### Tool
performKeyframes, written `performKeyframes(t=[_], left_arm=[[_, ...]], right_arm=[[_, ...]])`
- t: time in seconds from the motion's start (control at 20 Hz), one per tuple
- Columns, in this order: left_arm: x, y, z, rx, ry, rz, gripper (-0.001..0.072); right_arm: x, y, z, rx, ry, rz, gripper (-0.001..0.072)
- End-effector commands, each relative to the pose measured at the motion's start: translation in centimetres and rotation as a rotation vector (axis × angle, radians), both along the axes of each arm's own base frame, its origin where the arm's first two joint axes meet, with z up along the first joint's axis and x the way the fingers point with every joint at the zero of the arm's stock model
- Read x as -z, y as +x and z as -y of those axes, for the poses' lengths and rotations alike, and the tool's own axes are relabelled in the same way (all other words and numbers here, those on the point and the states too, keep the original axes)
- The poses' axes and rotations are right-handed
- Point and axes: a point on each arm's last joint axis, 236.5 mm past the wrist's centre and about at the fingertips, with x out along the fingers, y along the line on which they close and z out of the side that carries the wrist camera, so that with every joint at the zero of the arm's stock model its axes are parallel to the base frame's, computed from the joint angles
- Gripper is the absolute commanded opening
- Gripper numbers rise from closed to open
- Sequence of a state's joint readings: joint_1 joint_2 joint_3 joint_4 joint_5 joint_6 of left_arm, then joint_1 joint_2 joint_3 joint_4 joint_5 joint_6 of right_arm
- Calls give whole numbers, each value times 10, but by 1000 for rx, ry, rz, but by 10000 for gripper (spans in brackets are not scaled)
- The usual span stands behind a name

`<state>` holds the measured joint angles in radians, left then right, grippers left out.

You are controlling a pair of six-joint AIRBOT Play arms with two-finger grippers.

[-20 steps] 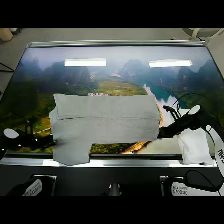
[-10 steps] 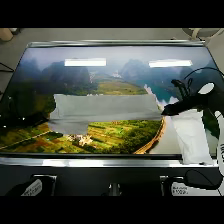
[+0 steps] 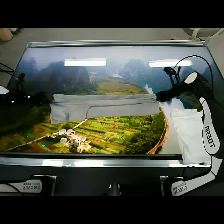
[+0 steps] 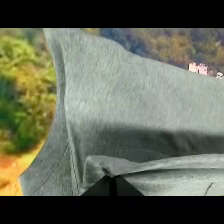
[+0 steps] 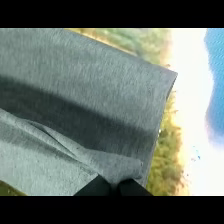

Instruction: Fold the shirts.

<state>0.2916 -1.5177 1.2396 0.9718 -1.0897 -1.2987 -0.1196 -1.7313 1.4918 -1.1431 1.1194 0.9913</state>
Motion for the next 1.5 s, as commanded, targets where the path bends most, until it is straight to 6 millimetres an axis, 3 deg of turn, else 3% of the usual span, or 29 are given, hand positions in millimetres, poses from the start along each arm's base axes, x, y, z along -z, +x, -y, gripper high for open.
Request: performKeyframes(t=[0.0,0.1,0.2,0.25,0.3,0.35,0.4,0.5,0.6,0.7,0.85,0.95,1.0,1.1,1.15,1.2,1.25,1.35,1.45], left_arm=[[34,24,9,27,-17,-47,20],[53,23,10,26,-28,-88,20],[59,21,10,6,-39,-111,24],[57,22,10,7,-39,-107,66],[53,23,11,13,-40,-103,191],[46,25,12,28,-44,-99,409],[35,27,14,49,-47,-94,471],[5,31,16,105,-39,-51,470],[-28,39,17,111,-14,28,466],[-60,45,25,117,8,114,466],[-89,42,58,177,20,182,466],[-93,38,86,235,16,191,465],[-92,38,99,257,14,194,464],[-92,41,124,288,15,220,463],[-91,45,137,299,16,238,424],[-90,48,149,308,16,254,177],[-86,52,164,324,18,271,22],[-70,55,201,335,1,272,22],[-42,49,245,346,-28,221,22]], right_arm=[[23,12,-8,33,44,-24,16],[39,5,-13,27,68,-75,17],[45,0,-15,7,70,-99,20],[44,-1,-15,1,72,-101,66],[43,-3,-17,-15,77,-102,237],[40,-4,-17,-29,82,-95,455],[34,-4,-14,-38,93,-82,591],[22,-2,4,2,127,-66,668],[22,-4,25,96,192,-95,669],[28,-6,26,157,288,-141,669],[42,-7,-3,149,383,-199,667],[49,-10,-27,139,404,-240,656],[50,-11,-35,140,403,-254,589],[42,-8,-46,134,424,-247,28],[31,-5,-52,122,447,-221,18],[16,-2,-54,98,453,-177,17],[-4,0,-54,78,449,-132,17],[-51,-3,-57,31,438,-50,17],[-100,-16,-61,-17,430,22,16]])
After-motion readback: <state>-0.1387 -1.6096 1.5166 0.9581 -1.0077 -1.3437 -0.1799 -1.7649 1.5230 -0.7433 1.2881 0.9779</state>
